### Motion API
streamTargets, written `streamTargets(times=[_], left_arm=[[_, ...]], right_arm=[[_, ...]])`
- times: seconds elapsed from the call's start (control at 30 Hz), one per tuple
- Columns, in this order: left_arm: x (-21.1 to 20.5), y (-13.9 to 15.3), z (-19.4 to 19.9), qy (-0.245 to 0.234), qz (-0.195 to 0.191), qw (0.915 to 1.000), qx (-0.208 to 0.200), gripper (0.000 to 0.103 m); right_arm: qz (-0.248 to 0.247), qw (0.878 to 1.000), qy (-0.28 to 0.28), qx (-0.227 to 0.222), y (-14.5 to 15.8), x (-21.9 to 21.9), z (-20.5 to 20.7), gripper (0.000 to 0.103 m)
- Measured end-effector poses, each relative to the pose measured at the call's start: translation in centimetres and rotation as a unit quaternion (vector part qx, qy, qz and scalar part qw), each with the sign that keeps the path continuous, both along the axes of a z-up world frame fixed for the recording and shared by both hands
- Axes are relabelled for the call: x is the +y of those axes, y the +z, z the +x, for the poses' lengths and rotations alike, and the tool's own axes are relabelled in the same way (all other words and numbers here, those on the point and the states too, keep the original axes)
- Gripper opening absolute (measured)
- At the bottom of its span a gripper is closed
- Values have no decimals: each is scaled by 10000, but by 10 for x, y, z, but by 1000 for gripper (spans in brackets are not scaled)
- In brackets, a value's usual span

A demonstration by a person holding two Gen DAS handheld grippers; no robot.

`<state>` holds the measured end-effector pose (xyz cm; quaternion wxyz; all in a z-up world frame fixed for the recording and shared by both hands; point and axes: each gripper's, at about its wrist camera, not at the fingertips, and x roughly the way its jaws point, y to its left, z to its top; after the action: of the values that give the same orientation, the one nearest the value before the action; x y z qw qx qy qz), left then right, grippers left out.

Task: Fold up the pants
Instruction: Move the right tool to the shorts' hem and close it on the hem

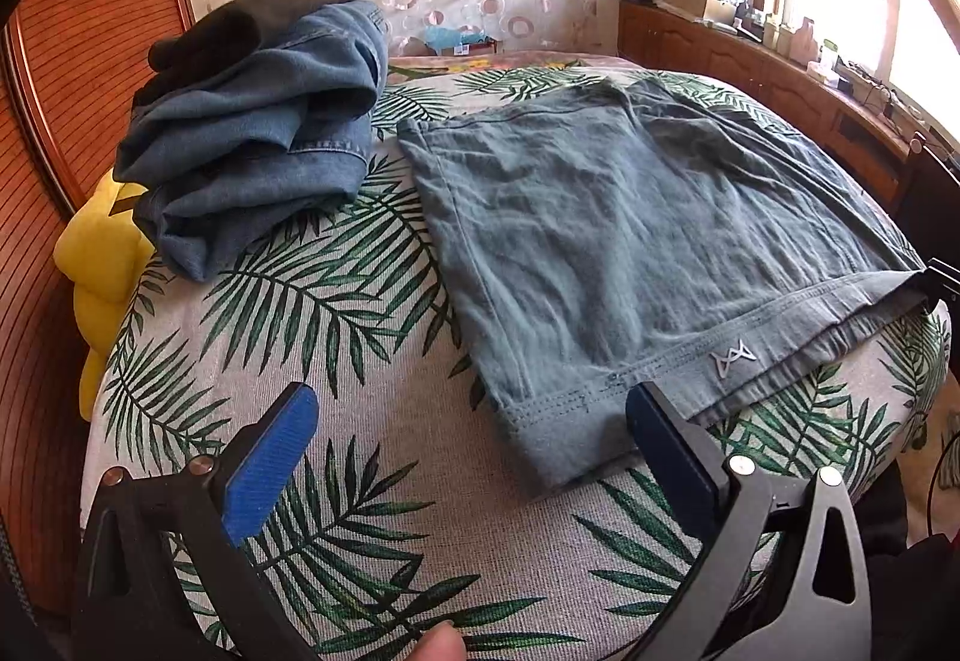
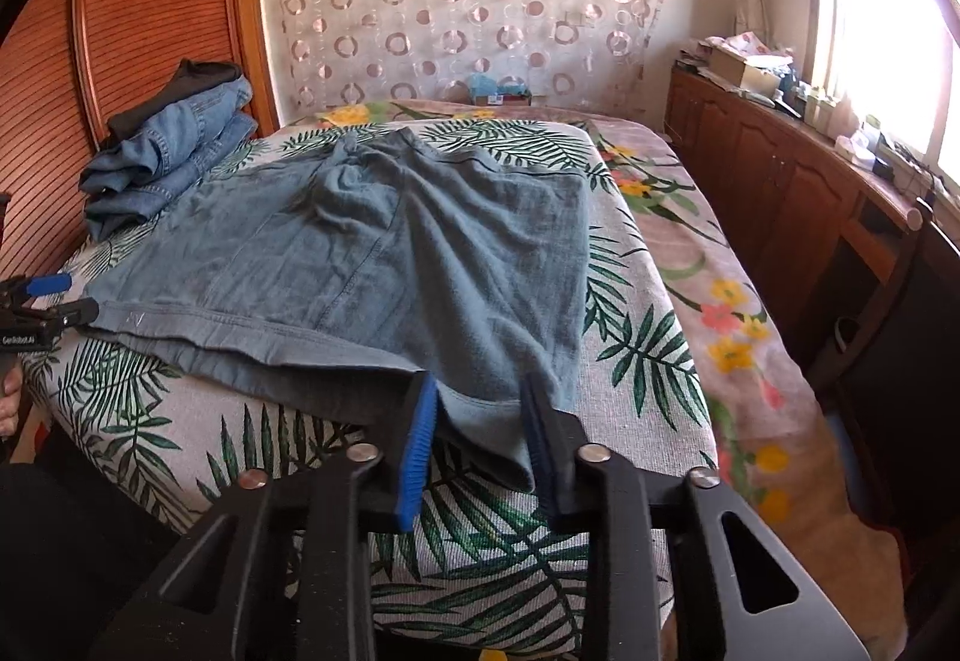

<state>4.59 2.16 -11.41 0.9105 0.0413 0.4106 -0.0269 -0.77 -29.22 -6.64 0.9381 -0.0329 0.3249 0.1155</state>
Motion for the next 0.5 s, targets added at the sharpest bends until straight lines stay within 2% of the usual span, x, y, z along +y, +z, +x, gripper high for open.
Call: streamTargets(times=[0.03,0.17,0.4,0.47,0.5], left_arm=[[1,-1,0,12,8,10000,18,103],[3,-5,2,35,7,10000,63,103],[4,-7,2,34,-64,10000,68,103],[5,-8,2,30,-100,9999,67,103],[6,-8,2,27,-126,9999,70,103]], right_arm=[[8,10000,40,-6,1,0,-2,11],[-29,9999,124,-20,6,-4,-17,6],[307,9994,18,-130,6,-23,-22,6],[349,9992,93,-155,5,-22,-19,9],[344,9991,173,-156,4,-19,-19,14]])
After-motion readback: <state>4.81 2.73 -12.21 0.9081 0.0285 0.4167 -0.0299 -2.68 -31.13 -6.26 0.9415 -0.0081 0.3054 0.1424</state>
